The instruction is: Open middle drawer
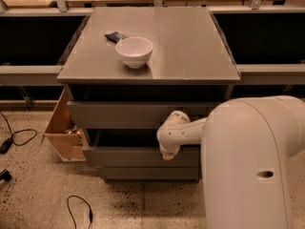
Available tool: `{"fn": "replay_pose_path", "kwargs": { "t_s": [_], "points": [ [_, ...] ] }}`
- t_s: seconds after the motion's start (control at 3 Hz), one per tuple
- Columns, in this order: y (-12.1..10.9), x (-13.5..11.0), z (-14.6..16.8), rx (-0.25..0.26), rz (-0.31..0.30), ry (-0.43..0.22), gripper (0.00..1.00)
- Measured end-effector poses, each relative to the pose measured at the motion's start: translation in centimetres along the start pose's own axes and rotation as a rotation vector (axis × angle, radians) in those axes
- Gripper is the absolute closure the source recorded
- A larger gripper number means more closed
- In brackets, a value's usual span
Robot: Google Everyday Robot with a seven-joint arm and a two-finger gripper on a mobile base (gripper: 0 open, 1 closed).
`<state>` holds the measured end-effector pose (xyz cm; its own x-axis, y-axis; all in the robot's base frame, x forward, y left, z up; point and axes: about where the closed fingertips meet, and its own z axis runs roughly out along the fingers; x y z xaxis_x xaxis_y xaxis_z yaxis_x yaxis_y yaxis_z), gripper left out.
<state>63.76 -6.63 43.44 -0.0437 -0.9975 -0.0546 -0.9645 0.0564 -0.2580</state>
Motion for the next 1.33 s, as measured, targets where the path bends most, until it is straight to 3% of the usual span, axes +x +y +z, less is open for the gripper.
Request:
{"fn": "replay_pose_path", "kwargs": {
  "t_s": [0.33, 0.67, 1.33],
  "points": [
    [1.9, 3.0, -2.6, -0.03, 0.021, 0.071, 0.89],
    [1.9, 3.1, -2.7, -0.03, 0.021, 0.073, 1.0],
    [3.3, 4.2, -3.4, -0.07, 0.013, 0.07, 1.0]
  ]
}}
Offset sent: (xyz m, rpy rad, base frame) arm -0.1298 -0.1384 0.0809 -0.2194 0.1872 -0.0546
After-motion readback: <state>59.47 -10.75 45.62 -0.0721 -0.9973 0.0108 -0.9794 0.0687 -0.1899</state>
